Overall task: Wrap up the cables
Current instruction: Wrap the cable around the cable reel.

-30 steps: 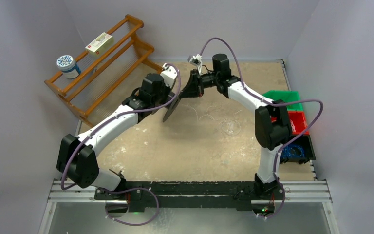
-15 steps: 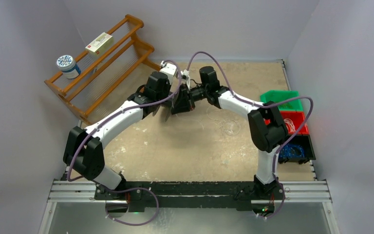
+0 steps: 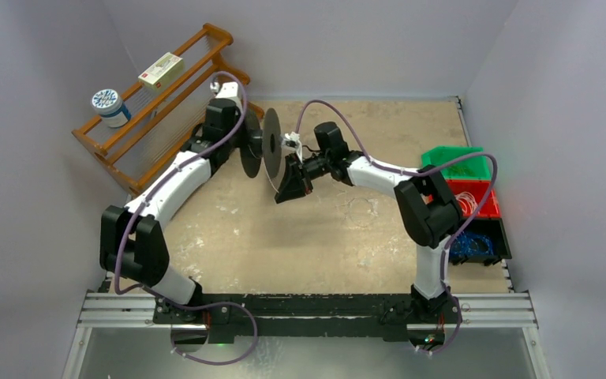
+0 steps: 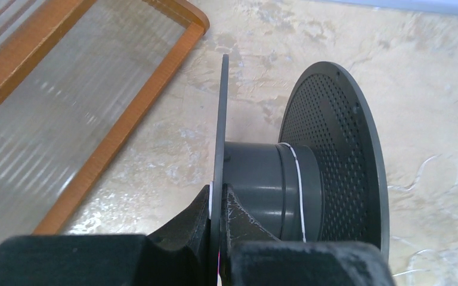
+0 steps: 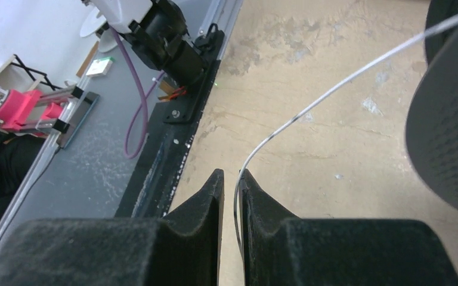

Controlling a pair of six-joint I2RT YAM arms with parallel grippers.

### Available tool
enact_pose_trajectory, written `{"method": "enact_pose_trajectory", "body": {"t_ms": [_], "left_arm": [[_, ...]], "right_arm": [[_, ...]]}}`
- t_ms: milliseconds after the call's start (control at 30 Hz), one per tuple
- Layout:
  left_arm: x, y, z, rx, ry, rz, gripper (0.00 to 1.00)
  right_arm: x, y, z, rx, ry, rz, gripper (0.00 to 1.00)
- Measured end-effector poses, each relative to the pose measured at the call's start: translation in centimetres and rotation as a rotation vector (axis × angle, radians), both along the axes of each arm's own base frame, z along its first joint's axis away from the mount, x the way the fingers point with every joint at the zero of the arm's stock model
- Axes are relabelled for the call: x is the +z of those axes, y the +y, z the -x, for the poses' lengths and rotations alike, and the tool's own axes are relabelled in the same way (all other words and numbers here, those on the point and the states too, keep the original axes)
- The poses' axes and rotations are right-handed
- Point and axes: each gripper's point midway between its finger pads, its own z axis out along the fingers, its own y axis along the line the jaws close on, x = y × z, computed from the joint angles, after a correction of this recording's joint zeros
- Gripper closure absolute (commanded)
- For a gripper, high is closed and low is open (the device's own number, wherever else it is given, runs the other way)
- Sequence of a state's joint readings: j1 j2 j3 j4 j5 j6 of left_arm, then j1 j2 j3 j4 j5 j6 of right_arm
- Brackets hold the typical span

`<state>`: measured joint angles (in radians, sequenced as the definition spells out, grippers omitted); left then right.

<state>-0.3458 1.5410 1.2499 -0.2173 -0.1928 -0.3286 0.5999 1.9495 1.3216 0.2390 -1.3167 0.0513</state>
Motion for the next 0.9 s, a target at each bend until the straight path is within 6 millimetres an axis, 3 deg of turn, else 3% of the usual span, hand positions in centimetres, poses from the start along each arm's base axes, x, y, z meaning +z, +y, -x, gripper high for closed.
{"method": "enact_pose_trajectory", "body": {"t_ms": [367,667,800,900], "left_arm": [[4.3,1.5,-1.9,0.026,-0.044,0.307,1.00],[7.9,2.2,-1.8,-0.007,-0.090,0.414,1.00],[9.6,1.9,-0.7,-0.063,-0.107,0.443,1.00],[11.2,1.0,0.6,-0.141,-0.121,0.469,1.00]], "right_arm": [[-5.1,-0.6,0.1,0.001,-0.002,0.092,0.86],[-7.4,-2.2,-0.1,0.008,-0.032,0.165,1.00],[-7.6,-4.1,-2.5,-0.070,-0.017,0.170,1.00],[-7.8,-6.7,-5.8,-0.182,0.000,0.187,1.00]]}}
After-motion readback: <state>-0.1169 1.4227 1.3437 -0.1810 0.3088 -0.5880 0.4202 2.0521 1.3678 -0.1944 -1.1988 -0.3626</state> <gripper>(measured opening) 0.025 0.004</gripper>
